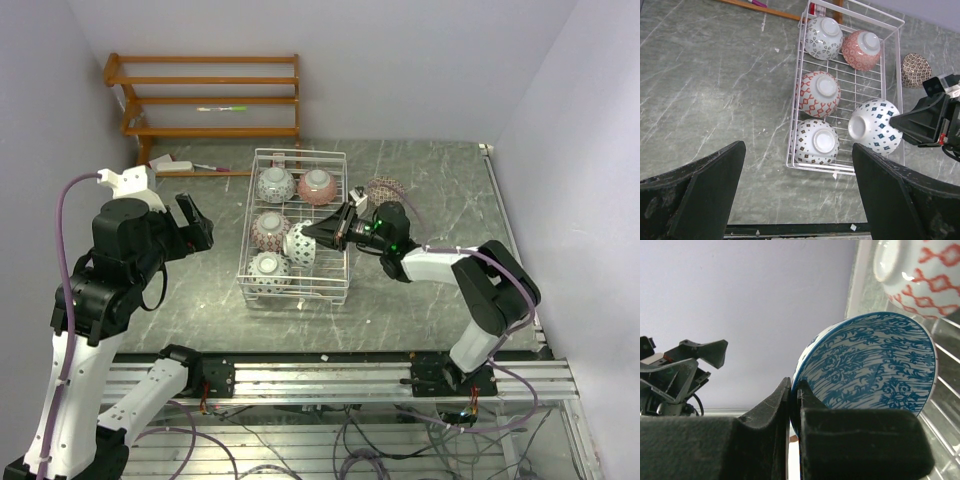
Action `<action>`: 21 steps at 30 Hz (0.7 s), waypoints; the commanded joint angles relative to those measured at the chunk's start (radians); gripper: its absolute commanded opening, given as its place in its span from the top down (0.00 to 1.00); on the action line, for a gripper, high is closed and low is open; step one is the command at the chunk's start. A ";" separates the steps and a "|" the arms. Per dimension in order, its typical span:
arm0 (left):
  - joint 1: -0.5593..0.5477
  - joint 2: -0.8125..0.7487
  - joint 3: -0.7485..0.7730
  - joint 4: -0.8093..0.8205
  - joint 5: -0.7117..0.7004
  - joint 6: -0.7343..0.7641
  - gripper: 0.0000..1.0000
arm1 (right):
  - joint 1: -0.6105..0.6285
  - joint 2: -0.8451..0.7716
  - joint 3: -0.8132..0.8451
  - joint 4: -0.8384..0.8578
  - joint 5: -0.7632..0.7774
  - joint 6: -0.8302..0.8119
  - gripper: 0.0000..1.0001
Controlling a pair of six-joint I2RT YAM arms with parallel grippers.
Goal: Load the bowls into the dish rack
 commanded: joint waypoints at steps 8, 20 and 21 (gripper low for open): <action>-0.004 0.001 0.032 -0.007 -0.002 -0.007 0.00 | 0.003 0.062 -0.034 0.086 0.028 0.028 1.00; -0.004 0.011 0.035 -0.007 -0.009 0.001 0.00 | -0.005 0.053 -0.027 -0.206 0.053 -0.105 0.86; -0.004 0.012 0.036 -0.007 -0.009 0.002 0.00 | -0.009 0.046 -0.031 -0.226 0.058 -0.114 0.85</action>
